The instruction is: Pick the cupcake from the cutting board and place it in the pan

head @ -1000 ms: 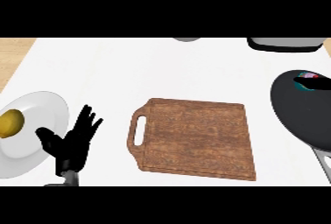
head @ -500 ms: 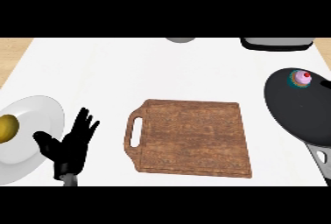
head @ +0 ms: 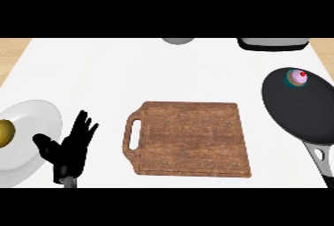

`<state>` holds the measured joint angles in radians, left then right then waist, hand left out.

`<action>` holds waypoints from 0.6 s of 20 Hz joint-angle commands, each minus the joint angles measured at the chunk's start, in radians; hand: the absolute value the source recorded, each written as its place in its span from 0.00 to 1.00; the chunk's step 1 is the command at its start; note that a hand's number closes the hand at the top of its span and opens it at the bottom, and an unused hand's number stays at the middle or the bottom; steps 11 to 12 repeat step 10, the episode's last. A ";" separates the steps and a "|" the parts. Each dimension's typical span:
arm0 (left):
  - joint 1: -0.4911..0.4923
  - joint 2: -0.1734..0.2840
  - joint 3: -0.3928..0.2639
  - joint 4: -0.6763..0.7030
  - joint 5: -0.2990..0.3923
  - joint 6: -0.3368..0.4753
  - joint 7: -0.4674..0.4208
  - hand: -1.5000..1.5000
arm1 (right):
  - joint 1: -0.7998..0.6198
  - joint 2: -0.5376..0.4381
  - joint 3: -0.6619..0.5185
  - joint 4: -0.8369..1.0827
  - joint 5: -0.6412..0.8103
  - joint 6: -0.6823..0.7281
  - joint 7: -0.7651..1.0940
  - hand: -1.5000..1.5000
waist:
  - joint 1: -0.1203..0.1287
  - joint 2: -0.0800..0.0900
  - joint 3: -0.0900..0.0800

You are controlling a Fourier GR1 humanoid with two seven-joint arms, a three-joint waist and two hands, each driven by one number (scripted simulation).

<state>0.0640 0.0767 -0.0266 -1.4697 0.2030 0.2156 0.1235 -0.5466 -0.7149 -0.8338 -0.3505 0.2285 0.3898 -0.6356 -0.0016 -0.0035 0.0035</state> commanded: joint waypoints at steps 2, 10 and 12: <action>0.015 0.012 -0.003 -0.033 -0.014 0.009 0.072 0.50 | 0.099 0.064 0.036 -0.150 -0.078 0.027 0.032 0.00 | -0.003 0.000 -0.004; -0.015 0.003 0.023 0.036 -0.009 -0.008 0.030 0.50 | 0.307 0.179 0.035 -0.504 -0.206 0.014 0.204 0.00 | -0.011 -0.001 -0.005; -0.015 0.003 0.023 0.036 -0.009 -0.008 0.030 0.50 | 0.307 0.179 0.035 -0.504 -0.206 0.014 0.204 0.00 | -0.011 -0.001 -0.005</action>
